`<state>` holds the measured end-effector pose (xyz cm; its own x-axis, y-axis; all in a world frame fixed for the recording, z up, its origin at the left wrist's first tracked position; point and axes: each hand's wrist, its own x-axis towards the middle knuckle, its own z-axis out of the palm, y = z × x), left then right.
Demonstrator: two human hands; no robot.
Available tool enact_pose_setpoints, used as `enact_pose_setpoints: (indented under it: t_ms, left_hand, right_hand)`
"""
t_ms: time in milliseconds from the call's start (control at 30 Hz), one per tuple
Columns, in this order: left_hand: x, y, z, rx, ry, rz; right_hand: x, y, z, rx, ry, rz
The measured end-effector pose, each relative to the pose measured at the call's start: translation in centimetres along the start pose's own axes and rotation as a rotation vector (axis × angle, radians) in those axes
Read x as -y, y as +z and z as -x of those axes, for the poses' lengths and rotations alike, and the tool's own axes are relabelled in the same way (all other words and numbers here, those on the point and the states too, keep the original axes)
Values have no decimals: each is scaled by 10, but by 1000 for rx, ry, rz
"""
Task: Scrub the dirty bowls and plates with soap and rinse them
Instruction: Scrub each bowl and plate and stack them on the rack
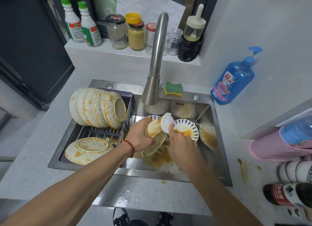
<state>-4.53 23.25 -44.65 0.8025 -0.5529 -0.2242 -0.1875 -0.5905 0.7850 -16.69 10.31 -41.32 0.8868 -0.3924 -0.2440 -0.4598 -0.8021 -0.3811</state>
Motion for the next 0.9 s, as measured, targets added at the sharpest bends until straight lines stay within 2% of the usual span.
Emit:
enact_pose_setpoints:
  t_ms: [67, 167, 300, 433, 500, 567, 667, 800, 900]
  left_hand:
    - [-1, -3, 3, -34, 0, 35]
    - [-4, -3, 7, -41, 7, 78]
    - [-7, -8, 7, -54, 23, 77]
    - [3, -7, 10, -46, -11, 116]
    - [13, -9, 7, -60, -41, 186]
    - [20, -13, 8, -77, -103, 288]
    - [21, -17, 21, -168, -243, 549]
    - [50, -36, 39, -371, -432, 933]
    - [88, -63, 58, -408, -555, 1126]
  right_hand:
    - [4, 1, 8, 25, -76, -25]
    - [-13, -9, -14, 14, 48, -35]
    - [-7, -8, 1, 50, -82, -103]
    - [-22, -8, -18, 51, 28, -59]
    - [-18, -6, -16, 80, -24, -95]
    - [-23, -6, -21, 107, -13, -143]
    - [-38, -2, -41, 118, 106, -168]
    - [-32, 22, -36, 120, 47, -202]
    - [-36, 36, -37, 98, 53, -174]
